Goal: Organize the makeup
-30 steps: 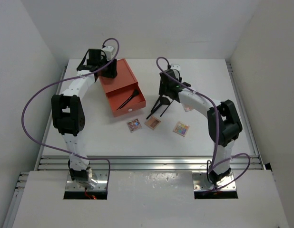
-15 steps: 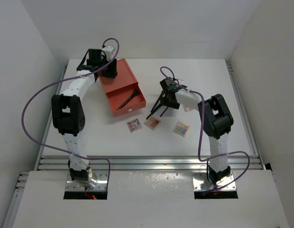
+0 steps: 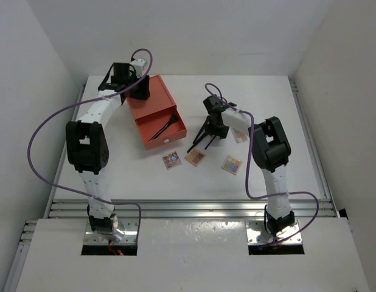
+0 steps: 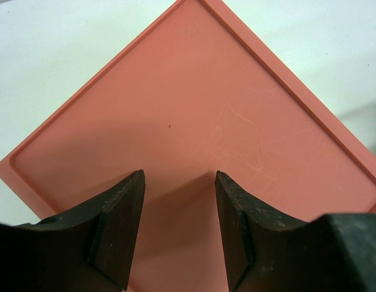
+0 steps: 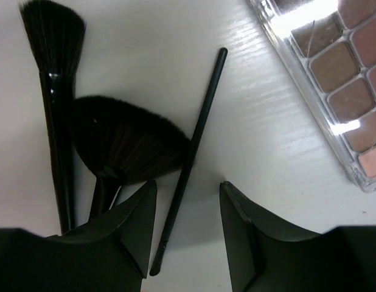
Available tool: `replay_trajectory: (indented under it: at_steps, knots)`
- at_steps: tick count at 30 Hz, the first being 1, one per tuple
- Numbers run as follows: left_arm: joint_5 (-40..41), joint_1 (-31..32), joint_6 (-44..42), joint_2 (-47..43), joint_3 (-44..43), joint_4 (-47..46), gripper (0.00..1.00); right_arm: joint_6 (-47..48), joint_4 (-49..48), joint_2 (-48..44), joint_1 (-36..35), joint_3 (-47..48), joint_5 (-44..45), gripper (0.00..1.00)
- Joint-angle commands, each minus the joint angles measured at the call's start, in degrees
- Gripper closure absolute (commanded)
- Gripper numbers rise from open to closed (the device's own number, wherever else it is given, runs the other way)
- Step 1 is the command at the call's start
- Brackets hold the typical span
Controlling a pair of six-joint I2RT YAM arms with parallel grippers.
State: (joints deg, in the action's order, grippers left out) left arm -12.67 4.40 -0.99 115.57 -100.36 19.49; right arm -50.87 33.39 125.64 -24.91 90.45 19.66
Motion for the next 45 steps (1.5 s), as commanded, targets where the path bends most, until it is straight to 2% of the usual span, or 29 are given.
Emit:
replay_trajectory:
  at_steps: [1, 8, 12, 17, 22, 26, 30, 31, 32, 33, 34, 37, 42, 45]
  knots:
    - [0.19, -1.15, 0.99, 2.82, -0.19, 3.81, 0.44, -2.21, 7.64, 2.58, 0.74, 4.72, -2.17, 0.55]
    - [0.19, -1.15, 1.52, 3.34, -0.71, 3.81, 0.44, -4.32, 11.97, 1.80, 1.96, 2.54, -2.35, 0.64]
    - [-0.34, -1.15, 1.52, 3.35, -0.72, 3.81, 0.44, -3.53, 12.32, 0.22, 2.32, 0.26, -2.17, 0.76]
    - [-0.34, -1.15, 1.52, 3.35, -1.25, 3.81, 0.44, -3.97, 9.16, -1.89, 3.37, -5.02, -2.87, 0.97]
    - [-0.34, -1.15, 1.52, 3.35, -1.25, 3.81, 0.44, 0.15, 4.96, -6.27, 3.73, -10.03, 0.28, 1.00]
    - [-0.34, -1.15, 1.52, 3.35, -1.25, 3.81, 0.44, 14.02, -10.16, -12.78, 2.24, -15.39, 5.64, 1.00]
    - [-0.34, -1.15, 1.52, 3.35, -1.25, 3.81, 0.44, 34.82, -23.52, -20.24, 1.09, -17.15, 7.23, 1.00]
    - [-0.34, -1.15, 1.52, 3.35, -1.25, 3.81, 0.44, 37.75, -31.46, -22.00, 0.74, -17.94, 6.97, 1.00]
    - [-0.34, -1.15, 1.52, 3.35, -1.25, 3.81, 0.44, 44.39, -34.50, -23.50, -0.05, -18.03, 6.19, 1.00]
    - [-0.34, -1.15, 1.52, 3.35, -1.25, 3.81, 0.44, 47.76, -36.88, -23.95, -1.10, -18.29, 2.35, 1.00]
    - [-0.34, -1.15, 1.52, 3.35, -1.25, 3.81, 0.44, 57.37, -43.51, -24.74, -1.72, -17.95, 0.57, 1.00]
    - [-0.34, -1.15, 1.52, 3.35, -1.25, 3.81, 0.44, 66.65, -46.31, -24.83, -4.71, -15.40, -10.06, 1.00]
    - [-0.34, -1.15, 1.52, 3.35, -1.25, 3.81, 0.44, 73.97, -46.13, -21.15, -10.24, -10.22, -30.61, 1.00]
    - [0.19, -1.15, 1.52, 3.35, -1.25, 3.81, 0.44, 75.13, -44.29, -16.41, -12.36, -6.79, -36.18, 1.00]
